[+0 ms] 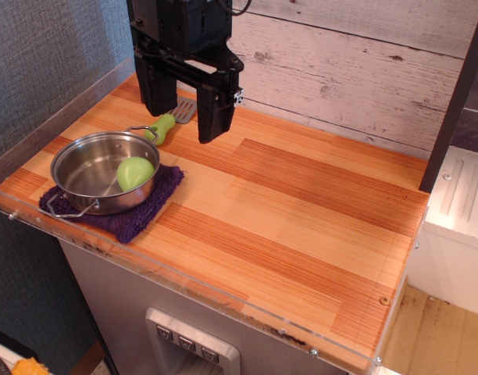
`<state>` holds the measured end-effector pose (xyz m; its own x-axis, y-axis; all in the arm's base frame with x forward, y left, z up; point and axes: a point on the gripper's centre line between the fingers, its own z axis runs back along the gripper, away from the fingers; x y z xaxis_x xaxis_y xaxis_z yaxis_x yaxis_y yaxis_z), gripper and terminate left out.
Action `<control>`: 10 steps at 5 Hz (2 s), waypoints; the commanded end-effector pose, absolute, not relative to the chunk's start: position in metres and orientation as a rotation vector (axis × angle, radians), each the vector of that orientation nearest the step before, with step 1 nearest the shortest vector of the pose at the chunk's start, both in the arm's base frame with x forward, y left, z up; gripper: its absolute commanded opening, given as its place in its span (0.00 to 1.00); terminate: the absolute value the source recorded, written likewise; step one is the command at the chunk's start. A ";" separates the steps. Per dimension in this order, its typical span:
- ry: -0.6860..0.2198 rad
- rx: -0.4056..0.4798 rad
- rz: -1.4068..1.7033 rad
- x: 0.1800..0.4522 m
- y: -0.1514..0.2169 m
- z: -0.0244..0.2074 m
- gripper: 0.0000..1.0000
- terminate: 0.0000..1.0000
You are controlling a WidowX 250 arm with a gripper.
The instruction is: Place the spatula near the front right corner of the table.
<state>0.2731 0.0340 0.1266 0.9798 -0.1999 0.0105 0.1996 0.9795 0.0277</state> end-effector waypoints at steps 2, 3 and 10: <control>-0.028 0.020 -0.104 0.298 0.061 0.128 1.00 0.00; -0.041 0.046 -0.026 0.323 0.092 0.131 1.00 0.00; -0.073 0.088 0.249 0.351 0.170 0.053 1.00 0.00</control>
<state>0.3518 0.1675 0.0407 0.9661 0.2525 0.0537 -0.2557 0.9645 0.0651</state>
